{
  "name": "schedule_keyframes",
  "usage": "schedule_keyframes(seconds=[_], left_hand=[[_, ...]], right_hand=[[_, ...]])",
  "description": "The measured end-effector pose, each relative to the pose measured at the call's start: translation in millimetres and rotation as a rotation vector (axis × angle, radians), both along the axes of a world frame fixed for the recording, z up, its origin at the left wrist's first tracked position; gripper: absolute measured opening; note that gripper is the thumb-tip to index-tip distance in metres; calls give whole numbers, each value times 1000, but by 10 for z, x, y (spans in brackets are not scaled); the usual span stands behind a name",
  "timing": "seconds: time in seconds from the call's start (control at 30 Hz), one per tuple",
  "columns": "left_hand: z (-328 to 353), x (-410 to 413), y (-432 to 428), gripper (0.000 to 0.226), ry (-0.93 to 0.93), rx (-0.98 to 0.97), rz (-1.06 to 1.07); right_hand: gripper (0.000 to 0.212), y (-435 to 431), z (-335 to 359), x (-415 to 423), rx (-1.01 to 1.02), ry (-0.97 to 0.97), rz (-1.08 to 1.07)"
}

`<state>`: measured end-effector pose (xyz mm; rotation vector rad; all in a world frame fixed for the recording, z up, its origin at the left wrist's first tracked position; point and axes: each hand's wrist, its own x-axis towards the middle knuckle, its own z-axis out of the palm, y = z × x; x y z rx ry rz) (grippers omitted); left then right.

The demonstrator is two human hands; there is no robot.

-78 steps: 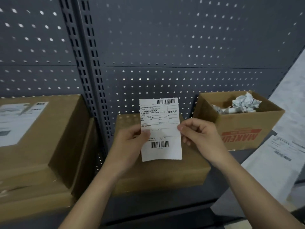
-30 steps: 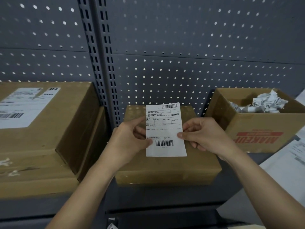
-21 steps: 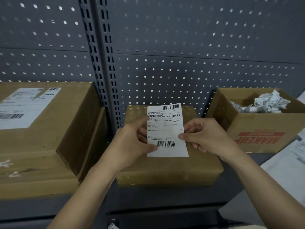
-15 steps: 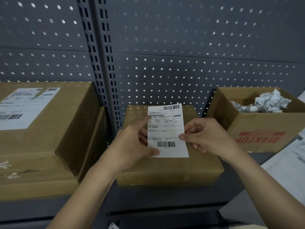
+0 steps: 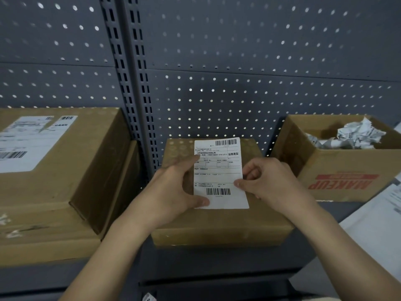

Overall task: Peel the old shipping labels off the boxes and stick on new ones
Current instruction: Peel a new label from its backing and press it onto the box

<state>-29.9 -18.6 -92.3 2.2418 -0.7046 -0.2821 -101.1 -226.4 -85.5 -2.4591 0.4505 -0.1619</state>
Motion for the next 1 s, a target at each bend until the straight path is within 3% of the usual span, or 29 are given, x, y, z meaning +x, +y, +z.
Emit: schedule_keyframes(seconds=[0.1,0.17,0.23,0.4,0.57,0.77,1.0], left_hand=[[-7,9,13,100,-53,54,9],[-27,6,34,97,-86,72,1],[-58,-4,50,92,-111,70,-1],[-79,-31,27,74,-197,170,-54],[-111,32,37,66,-183,243,-87],[-144,88,107,62,-112,192,-98],[-122,114,47,49,-232,212,-81]], right_hand=[[30,12,15,-10,-30,-8,-18],[54,9,42,-23,-46,-35,-18],[62,7,63,-42,-72,-51,-23],[31,75,-6,-98,-210,-72,107],[33,50,-82,-66,-164,-33,260],[38,-161,-69,-52,-133,5,246],[34,-106,-80,-23,-122,-61,283]])
